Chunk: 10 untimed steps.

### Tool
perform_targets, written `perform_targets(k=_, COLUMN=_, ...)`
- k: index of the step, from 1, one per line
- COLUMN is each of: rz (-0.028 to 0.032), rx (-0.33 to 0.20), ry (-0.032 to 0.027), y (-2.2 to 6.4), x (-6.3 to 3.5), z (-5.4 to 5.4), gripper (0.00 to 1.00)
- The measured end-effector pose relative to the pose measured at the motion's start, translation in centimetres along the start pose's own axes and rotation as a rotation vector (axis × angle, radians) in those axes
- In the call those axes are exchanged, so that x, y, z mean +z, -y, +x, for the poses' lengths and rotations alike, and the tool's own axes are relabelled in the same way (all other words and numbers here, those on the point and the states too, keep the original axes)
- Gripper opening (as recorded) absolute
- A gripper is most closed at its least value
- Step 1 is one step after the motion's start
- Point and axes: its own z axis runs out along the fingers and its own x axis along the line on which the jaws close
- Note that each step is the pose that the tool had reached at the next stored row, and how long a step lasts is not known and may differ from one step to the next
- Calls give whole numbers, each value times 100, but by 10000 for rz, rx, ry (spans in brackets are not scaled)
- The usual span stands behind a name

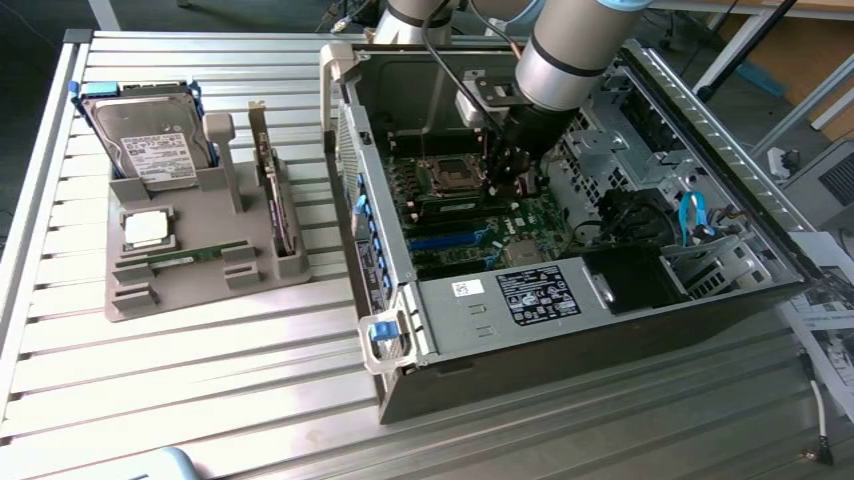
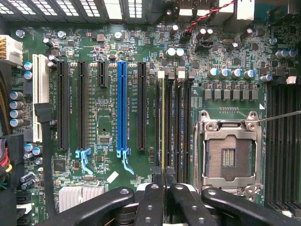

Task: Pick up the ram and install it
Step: 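Insert the ram into the slot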

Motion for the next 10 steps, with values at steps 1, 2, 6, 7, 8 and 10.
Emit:
perform_targets(k=1, rz=0, rx=2, ry=0, y=0, x=0, z=0, gripper=12)
perform_targets(k=2, rz=0, rx=7, ry=0, y=0, x=0, z=0, gripper=12)
perform_targets(k=6, rz=0, rx=9, ry=1, y=0, x=0, z=0, gripper=12)
perform_targets(k=7, rz=0, rx=8, ry=0, y=0, x=0, z=0, gripper=12)
perform_targets(k=8, rz=1, rx=9, ry=1, y=0, x=3, z=0, gripper=12)
perform_targets(k=10, rz=1, rx=9, ry=1, y=0, x=8, z=0, gripper=12)
